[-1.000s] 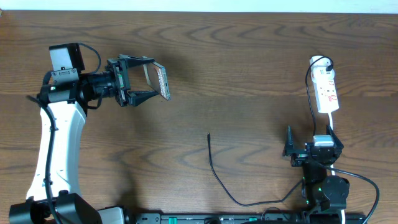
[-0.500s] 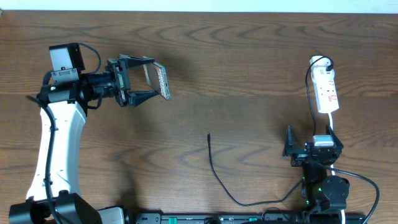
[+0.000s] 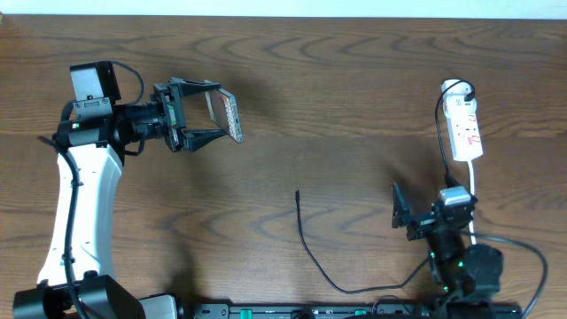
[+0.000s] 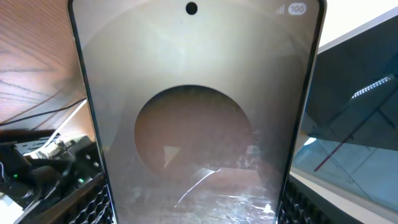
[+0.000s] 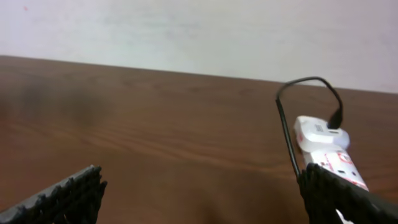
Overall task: Plug charger to phone and switch on socket
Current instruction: 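Reach the right gripper to the phone and grasp its side edge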
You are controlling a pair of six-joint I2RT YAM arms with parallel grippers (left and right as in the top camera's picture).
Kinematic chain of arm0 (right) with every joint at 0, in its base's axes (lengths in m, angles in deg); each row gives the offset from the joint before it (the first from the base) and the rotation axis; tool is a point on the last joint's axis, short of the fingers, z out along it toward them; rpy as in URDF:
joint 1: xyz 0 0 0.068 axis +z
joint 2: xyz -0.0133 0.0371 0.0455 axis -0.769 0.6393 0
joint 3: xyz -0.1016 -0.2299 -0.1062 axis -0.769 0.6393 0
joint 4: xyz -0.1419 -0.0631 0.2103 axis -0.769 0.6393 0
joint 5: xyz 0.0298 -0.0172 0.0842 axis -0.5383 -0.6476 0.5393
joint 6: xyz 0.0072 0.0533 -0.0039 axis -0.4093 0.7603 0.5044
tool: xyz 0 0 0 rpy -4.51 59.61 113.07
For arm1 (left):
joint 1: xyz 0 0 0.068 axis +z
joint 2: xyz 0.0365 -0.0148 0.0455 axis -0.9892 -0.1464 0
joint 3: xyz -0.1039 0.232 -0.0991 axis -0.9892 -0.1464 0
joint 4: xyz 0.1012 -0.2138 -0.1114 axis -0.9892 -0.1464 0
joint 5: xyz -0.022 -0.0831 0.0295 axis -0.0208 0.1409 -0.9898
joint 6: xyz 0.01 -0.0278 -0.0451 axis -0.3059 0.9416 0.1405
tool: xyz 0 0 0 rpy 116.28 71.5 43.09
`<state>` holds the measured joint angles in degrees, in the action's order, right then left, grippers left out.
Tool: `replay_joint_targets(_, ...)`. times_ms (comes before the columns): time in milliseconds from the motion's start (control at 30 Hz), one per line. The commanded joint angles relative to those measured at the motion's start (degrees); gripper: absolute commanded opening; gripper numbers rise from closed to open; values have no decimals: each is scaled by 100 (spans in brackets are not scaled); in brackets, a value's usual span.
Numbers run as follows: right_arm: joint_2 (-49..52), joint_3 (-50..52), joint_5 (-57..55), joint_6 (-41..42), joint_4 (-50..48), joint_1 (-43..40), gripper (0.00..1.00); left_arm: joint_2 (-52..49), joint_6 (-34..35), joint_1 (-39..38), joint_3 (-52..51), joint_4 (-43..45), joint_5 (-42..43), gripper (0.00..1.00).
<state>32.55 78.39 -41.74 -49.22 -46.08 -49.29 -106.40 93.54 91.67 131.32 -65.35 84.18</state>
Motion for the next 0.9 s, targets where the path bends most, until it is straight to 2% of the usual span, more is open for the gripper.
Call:
replay_joint_targets(0, 1137, -1209, 540, 133, 170, -46, 99, 111, 7, 28, 103, 26, 243, 7)
replay_joint_targets(133, 3123, -2863, 1497, 323, 885, -46, 99, 111, 4, 22, 103, 26, -136, 8)
replay_joint_targets(200, 4304, -3884, 2417, 468, 1438, -37, 99, 111, -9, -11, 103, 26, -662, 7)
replay_joint_targets(300, 5622, -4878, 3954, 682, 1567, 28, 99, 111, -13, -144, 101, 17, -1550, 7)
replay_joint_targets(433, 7178, -5650, 5388, 1274, 595, 157, 99, 111, -9, -479, 101, -170, -2977, 7)
replay_joint_targets(533, 8078, -5755, 5759, 2684, -953, 269, 99, 111, -9, -780, 101, -402, -3960, 8)
replay_joint_targets(600, 8550, -5755, 5757, 3480, -1582, 374, 99, 111, -7, -973, 101, -503, -4470, 7)
replay_joint_targets(667, 8948, -5755, 5753, 3947, -1947, 511, 99, 109, -2, -1115, 101, -518, -4789, 8)
replay_joint_targets(867, 9674, -5755, 5698, 4328, -2159, 1071, 99, 109, 190, -1281, 101, -542, -5521, 7)
